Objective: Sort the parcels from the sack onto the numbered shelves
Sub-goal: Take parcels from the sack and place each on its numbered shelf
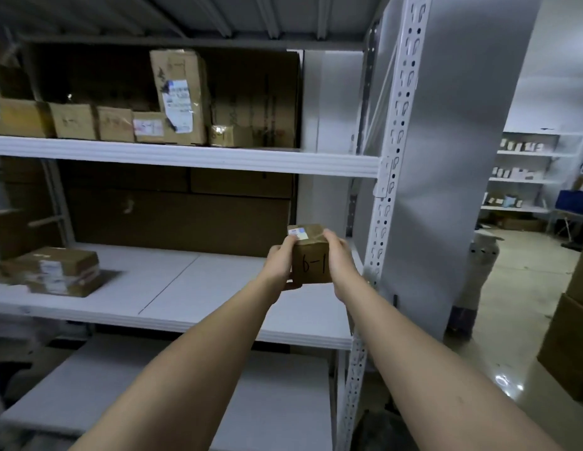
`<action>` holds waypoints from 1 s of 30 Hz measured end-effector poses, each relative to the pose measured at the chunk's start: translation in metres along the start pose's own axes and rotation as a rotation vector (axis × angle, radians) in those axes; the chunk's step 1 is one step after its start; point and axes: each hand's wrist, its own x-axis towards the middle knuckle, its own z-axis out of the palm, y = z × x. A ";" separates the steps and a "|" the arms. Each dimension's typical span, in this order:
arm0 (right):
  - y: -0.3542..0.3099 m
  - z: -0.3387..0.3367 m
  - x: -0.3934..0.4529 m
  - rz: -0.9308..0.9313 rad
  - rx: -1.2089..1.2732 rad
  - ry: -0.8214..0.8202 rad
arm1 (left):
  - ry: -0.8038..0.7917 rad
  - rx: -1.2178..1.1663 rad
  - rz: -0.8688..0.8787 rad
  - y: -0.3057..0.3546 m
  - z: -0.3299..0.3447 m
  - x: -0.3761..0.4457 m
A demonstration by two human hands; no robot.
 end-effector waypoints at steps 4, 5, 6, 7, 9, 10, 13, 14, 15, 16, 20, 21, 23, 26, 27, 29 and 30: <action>-0.031 0.026 -0.001 -0.112 0.029 -0.021 | 0.009 0.037 0.142 0.036 -0.023 -0.001; -0.040 0.034 0.001 -0.140 0.036 -0.014 | 0.014 0.042 0.175 0.045 -0.028 0.000; -0.048 0.041 0.002 -0.171 0.043 0.000 | 0.026 0.046 0.197 0.052 -0.034 0.004; -0.058 0.052 0.001 -0.208 0.045 0.019 | 0.034 0.050 0.219 0.060 -0.041 0.008; -0.073 0.071 0.004 -0.282 0.041 0.065 | 0.035 0.079 0.275 0.071 -0.055 0.023; -0.080 0.081 0.005 -0.306 0.044 0.079 | 0.028 0.095 0.312 0.080 -0.062 0.023; -0.099 0.113 0.009 -0.374 0.064 0.100 | -0.018 0.105 0.447 0.104 -0.088 0.022; -0.105 0.125 0.013 -0.396 0.069 0.125 | -0.042 0.112 0.492 0.110 -0.100 0.028; -0.111 0.137 0.017 -0.413 0.077 0.151 | -0.062 0.120 0.532 0.115 -0.111 0.037; -0.116 0.146 0.022 -0.418 0.075 0.162 | -0.075 0.125 0.563 0.121 -0.120 0.043; -0.132 0.189 0.041 -0.405 0.045 0.156 | -0.093 0.182 0.588 0.145 -0.159 0.075; -0.136 0.195 0.043 -0.414 0.037 0.145 | -0.100 0.189 0.587 0.151 -0.166 0.082; -0.142 0.209 0.052 -0.467 0.011 0.136 | -0.135 0.226 0.580 0.161 -0.180 0.097; -0.144 0.221 0.063 -0.547 -0.094 0.112 | -0.164 0.273 0.557 0.170 -0.191 0.121; -0.145 0.225 0.068 -0.563 -0.134 0.111 | -0.171 0.274 0.556 0.172 -0.194 0.127; -0.148 0.233 0.080 -0.577 -0.213 0.127 | -0.177 0.285 0.547 0.175 -0.198 0.138; -0.150 0.235 0.086 -0.581 -0.243 0.141 | -0.179 0.293 0.537 0.176 -0.199 0.143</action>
